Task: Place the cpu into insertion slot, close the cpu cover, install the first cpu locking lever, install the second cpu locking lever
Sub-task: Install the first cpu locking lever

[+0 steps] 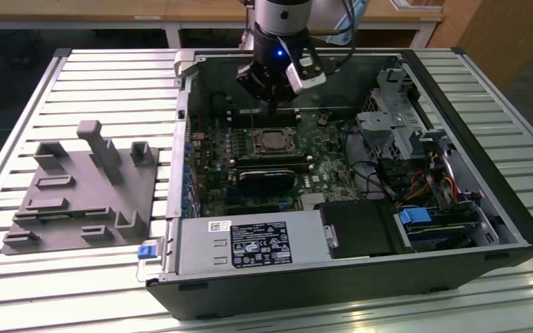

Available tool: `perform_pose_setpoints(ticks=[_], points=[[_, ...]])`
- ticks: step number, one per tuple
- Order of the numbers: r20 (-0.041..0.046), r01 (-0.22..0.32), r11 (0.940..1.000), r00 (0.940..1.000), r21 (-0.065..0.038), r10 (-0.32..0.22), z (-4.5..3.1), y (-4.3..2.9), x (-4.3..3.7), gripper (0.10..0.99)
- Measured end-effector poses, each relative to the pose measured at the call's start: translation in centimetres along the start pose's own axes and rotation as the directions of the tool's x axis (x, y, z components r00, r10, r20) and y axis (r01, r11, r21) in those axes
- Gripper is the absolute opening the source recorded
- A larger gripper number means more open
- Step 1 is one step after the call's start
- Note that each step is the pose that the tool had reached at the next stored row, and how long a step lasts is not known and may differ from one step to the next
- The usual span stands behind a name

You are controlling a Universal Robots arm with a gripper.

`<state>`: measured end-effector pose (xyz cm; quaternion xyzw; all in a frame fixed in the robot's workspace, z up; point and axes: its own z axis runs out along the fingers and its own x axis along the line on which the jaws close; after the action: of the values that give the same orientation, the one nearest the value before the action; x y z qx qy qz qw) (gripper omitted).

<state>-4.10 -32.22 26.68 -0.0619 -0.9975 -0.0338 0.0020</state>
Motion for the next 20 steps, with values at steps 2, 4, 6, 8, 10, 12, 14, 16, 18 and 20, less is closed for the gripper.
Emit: perform_pose_setpoints(ticks=[2,4,6,8,10,12,14,16,18,20], points=[[-0.0001,0.004,1.0000,1.0000,0.000,-0.004,0.01,-0.01,0.09,0.106],[-0.0001,0.006,1.0000,1.0000,0.000,-0.006,0.01,-0.03,0.25,0.106],[0.0000,0.007,1.0000,1.0000,0.000,-0.007,0.01,-0.07,0.50,0.106],[0.0002,0.008,1.0000,1.0000,0.000,-0.008,0.02,-0.11,0.84,0.106],[0.0009,0.008,1.0000,1.0000,0.000,-0.008,0.03,-0.17,1.35,0.106],[0.0019,0.008,1.0000,1.0000,0.000,-0.008,0.04,-0.25,1.99,0.106],[0.0024,0.009,1.0000,1.0000,0.000,-0.009,0.07,-0.31,2.50,0.106],[0.0022,0.013,0.9999,0.9999,-0.001,-0.013,0.14,-0.36,2.84,0.106],[0.0004,0.037,0.9993,0.9993,-0.002,-0.037,0.22,-0.37,2.86,0.106],[-0.0011,0.058,0.9983,0.9983,-0.003,-0.058,0.31,-0.37,2.92,0.106]])
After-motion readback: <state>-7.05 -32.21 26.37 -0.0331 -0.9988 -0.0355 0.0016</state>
